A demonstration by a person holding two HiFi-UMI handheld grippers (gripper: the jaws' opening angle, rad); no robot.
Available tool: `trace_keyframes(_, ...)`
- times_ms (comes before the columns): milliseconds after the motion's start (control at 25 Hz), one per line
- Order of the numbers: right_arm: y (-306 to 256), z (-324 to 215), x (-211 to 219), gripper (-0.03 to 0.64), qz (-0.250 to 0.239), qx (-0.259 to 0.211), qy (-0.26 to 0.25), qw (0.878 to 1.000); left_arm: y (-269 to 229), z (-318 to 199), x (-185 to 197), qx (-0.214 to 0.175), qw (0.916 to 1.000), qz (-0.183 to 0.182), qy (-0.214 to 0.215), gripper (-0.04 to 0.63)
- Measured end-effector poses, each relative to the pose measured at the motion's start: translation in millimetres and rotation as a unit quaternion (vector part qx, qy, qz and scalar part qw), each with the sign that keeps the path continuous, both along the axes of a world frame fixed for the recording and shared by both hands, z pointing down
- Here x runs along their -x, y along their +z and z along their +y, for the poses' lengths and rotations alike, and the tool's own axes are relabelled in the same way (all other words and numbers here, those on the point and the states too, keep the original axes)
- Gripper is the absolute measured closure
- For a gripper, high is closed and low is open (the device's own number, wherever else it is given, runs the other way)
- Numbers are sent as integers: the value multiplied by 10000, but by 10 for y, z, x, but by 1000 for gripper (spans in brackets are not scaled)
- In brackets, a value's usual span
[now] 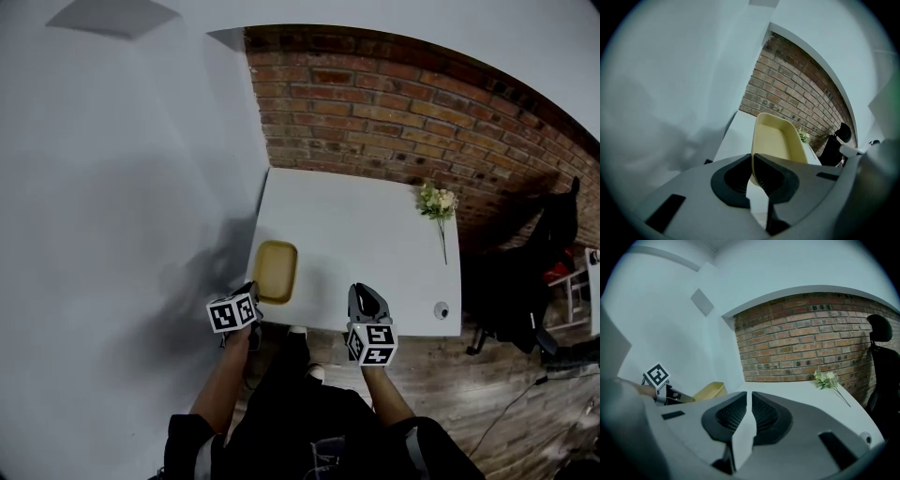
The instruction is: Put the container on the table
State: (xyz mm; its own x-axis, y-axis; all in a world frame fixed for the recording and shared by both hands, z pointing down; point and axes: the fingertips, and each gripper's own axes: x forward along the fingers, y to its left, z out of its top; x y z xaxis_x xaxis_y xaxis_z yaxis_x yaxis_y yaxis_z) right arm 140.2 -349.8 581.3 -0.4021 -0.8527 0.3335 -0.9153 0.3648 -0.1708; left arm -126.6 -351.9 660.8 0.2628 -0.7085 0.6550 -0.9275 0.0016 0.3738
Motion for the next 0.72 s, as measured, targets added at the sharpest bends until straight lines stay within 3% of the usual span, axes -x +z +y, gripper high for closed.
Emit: trace_keyframes(720,69,-986,427,591,343,237,-112,9991,252,-1359,254,187,9996,64,179,568)
